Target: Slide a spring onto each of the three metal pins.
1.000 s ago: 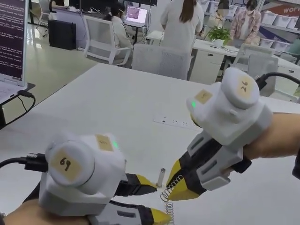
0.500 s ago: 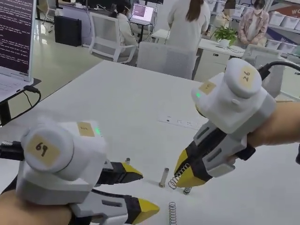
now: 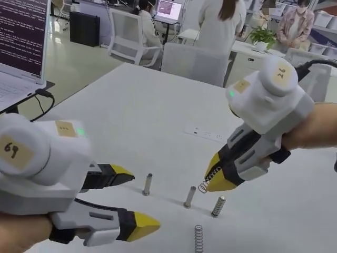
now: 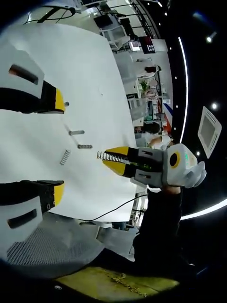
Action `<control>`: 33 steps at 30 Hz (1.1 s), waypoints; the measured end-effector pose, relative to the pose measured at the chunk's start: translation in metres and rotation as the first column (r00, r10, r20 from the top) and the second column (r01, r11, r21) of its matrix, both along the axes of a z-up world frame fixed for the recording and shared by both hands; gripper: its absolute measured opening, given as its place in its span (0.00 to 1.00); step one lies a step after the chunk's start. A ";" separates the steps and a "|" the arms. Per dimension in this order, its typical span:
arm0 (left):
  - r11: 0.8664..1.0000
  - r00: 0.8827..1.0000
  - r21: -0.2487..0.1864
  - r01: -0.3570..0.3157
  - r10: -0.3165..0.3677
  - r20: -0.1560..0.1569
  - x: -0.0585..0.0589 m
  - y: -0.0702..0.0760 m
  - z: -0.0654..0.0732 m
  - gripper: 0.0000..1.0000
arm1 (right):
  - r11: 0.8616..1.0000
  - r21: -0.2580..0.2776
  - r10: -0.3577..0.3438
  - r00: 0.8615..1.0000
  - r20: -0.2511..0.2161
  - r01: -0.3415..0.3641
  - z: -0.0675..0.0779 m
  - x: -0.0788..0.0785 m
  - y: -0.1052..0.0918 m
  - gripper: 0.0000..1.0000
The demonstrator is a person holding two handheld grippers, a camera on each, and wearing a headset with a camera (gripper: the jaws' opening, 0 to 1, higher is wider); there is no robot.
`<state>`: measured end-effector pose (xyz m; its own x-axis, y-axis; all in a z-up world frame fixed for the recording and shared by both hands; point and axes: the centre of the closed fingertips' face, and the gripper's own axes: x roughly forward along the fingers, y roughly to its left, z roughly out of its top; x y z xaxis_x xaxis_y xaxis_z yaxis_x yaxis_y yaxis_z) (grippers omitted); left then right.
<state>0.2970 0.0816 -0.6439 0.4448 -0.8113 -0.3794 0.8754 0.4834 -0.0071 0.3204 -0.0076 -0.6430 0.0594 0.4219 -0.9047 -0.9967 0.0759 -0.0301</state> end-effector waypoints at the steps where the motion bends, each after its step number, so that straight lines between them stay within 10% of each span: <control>1: 1.000 1.000 -0.008 -0.003 0.003 -0.006 0.000 0.001 0.001 0.54 | 1.000 -0.002 0.000 1.000 0.001 0.000 0.000 0.002 0.000 0.08; 22: 0.997 0.997 -0.052 -0.059 0.056 -0.048 0.001 0.033 -0.019 0.92 | 0.998 -0.031 -0.045 0.999 0.013 0.045 -0.017 0.043 -0.005 0.08; 33: 0.996 0.996 -0.058 -0.070 0.066 -0.064 0.005 0.031 -0.019 0.94 | 0.996 -0.053 -0.067 0.998 0.008 0.067 -0.032 0.059 -0.011 0.08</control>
<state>0.3021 0.1124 -0.6630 0.4768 -0.8023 -0.3592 0.8377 0.5386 -0.0910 0.3797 -0.0182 -0.6747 0.0914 0.3678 -0.9254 -0.9892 0.1409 -0.0417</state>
